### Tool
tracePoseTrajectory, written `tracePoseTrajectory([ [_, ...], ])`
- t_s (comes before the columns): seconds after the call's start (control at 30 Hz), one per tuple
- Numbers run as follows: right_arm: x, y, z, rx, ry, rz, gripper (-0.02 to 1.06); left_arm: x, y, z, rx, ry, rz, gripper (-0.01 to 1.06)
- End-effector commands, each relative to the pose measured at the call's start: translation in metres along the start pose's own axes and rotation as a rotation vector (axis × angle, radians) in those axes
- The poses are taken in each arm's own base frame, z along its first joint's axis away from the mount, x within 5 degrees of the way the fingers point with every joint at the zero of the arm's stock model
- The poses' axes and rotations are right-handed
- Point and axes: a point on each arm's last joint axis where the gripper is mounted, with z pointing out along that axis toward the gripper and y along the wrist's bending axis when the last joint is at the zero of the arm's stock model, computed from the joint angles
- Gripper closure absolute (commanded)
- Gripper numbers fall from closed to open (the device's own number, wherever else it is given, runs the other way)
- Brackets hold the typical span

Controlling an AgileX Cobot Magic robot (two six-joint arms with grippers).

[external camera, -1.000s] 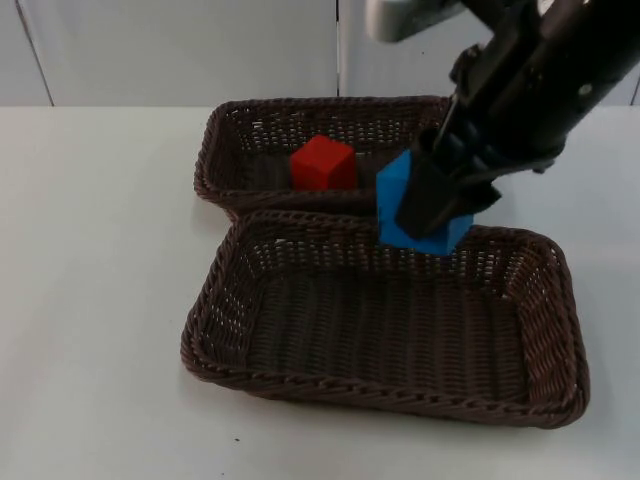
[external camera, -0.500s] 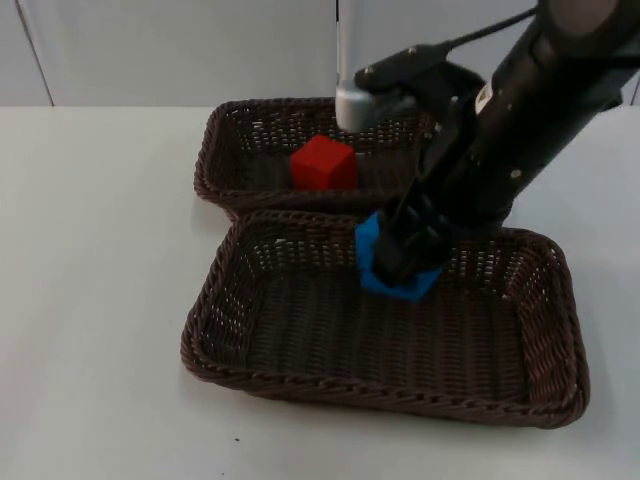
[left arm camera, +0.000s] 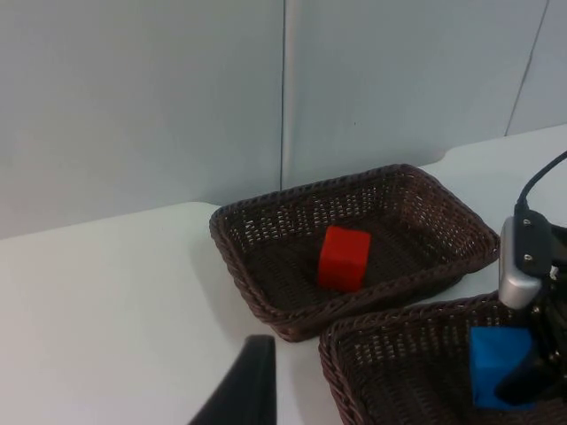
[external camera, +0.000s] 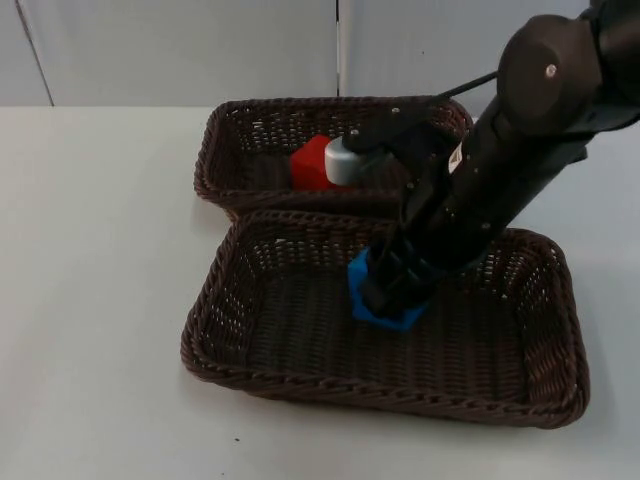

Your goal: Pick up one cube with the left hand and place it into the upper basket. Pick up one cube with the right hand and place it into the lower basket.

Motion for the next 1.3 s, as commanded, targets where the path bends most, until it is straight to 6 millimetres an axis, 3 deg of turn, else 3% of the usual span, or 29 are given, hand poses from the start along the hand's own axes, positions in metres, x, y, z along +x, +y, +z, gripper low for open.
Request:
tracePoseTrajectory([
  [0.0,0.002,0.003,0.003,-0.007,0.010,-0.008,1.05,0.000,0.000,-0.001,0.001,-0.013,0.002,0.08],
  [0.17,0.009,0.004,0.014,-0.020,0.060,-0.007,0.97,0.000,0.000,-0.001,0.001,-0.013,0.002,0.08],
  [0.23,0.010,0.004,0.016,-0.025,0.072,-0.005,0.79,0.000,0.000,-0.001,0.001,-0.013,0.002,0.08],
  [0.27,0.010,0.004,0.016,-0.025,0.072,-0.005,0.79,0.000,0.000,-0.001,0.001,-0.013,0.002,0.08],
  [0.4,0.006,0.004,0.008,-0.019,0.046,-0.007,0.40,0.000,0.000,-0.001,0.001,-0.013,0.002,0.08],
  [0.47,0.003,0.003,0.003,-0.014,0.030,-0.011,0.26,0.000,0.000,-0.001,0.001,-0.013,0.002,0.08],
  [0.67,-0.006,0.004,-0.022,-0.009,-0.017,-0.015,0.22,0.000,0.000,-0.001,0.001,-0.013,0.002,0.08],
  [0.83,-0.019,0.008,-0.081,-0.002,-0.115,-0.007,0.22,0.000,0.000,-0.001,0.001,-0.013,0.002,0.08],
  [0.87,-0.019,0.008,-0.081,-0.002,-0.115,-0.007,0.22,0.000,0.000,-0.001,0.001,-0.013,0.002,0.08],
  [1.0,-0.025,0.013,-0.132,0.006,-0.210,-0.014,0.22,0.000,0.000,-0.001,0.001,-0.013,0.002,0.08],
  [1.03,-0.025,0.013,-0.132,0.006,-0.210,-0.014,0.22,0.000,0.000,-0.001,0.001,-0.013,0.002,0.08],
  [1.13,-0.025,0.016,-0.172,0.020,-0.296,-0.025,0.22,0.000,0.000,-0.001,0.001,-0.013,0.002,0.08],
  [1.27,-0.025,0.018,-0.192,0.034,-0.346,-0.035,0.22,0.000,0.000,-0.001,0.001,-0.013,0.002,0.08],
])
